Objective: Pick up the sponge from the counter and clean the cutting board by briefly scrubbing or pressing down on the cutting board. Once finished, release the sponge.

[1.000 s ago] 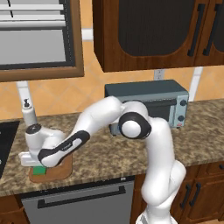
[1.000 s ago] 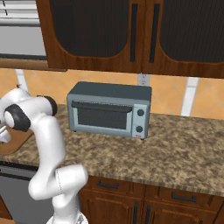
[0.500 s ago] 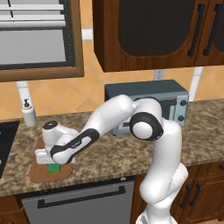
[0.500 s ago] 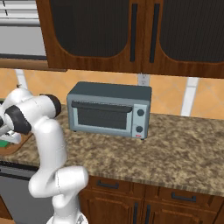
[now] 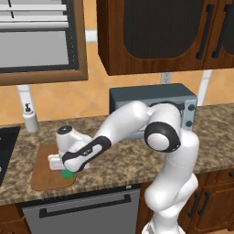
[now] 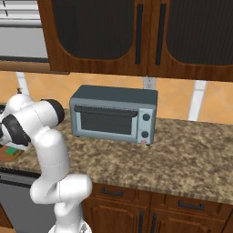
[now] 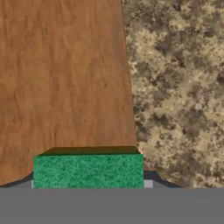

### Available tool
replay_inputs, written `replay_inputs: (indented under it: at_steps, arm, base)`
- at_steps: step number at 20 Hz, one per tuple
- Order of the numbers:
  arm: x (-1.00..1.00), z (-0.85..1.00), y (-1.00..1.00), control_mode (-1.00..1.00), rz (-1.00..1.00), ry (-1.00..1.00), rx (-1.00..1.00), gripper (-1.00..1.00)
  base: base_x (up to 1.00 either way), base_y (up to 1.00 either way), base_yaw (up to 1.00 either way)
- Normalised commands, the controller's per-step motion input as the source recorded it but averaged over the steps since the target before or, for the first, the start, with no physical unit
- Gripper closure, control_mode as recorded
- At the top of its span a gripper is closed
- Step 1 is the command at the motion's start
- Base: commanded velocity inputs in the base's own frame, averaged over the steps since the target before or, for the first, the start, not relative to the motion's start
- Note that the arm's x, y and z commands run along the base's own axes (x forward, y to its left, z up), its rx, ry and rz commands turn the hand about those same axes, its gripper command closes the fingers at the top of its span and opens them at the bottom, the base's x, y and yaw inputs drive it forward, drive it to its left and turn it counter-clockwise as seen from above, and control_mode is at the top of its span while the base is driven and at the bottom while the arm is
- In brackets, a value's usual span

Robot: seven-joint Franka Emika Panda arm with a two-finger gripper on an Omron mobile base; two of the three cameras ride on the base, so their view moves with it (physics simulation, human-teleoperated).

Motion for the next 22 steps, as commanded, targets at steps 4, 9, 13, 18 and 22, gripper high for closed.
replay_inputs:
  at_steps: [4, 9, 13, 18, 22]
  arm:
    - [0.0, -0.46, -0.79, -1.0, 0.0, 0.0, 0.0, 1.0]
    - [-0.08, 0.21, -0.3, -1.0, 0.0, 0.04, 0.09, 1.0]
    - [-0.05, 0.89, 0.12, -1.0, 0.0, 0.01, 0.18, 1.0]
    - [0.17, 0.11, 0.76, -1.0, 0.0, 0.0, 0.03, 1.0]
    - [0.49, 0.05, 0.85, -1.0, 0.0, 0.0, -0.02, 1.0]
  base:
    - [0.0, 0.0, 0.0]
    - [0.0, 0.0, 0.0]
    - [0.0, 0.0, 0.0]
    - [0.0, 0.0, 0.0]
    - [0.0, 0.0, 0.0]
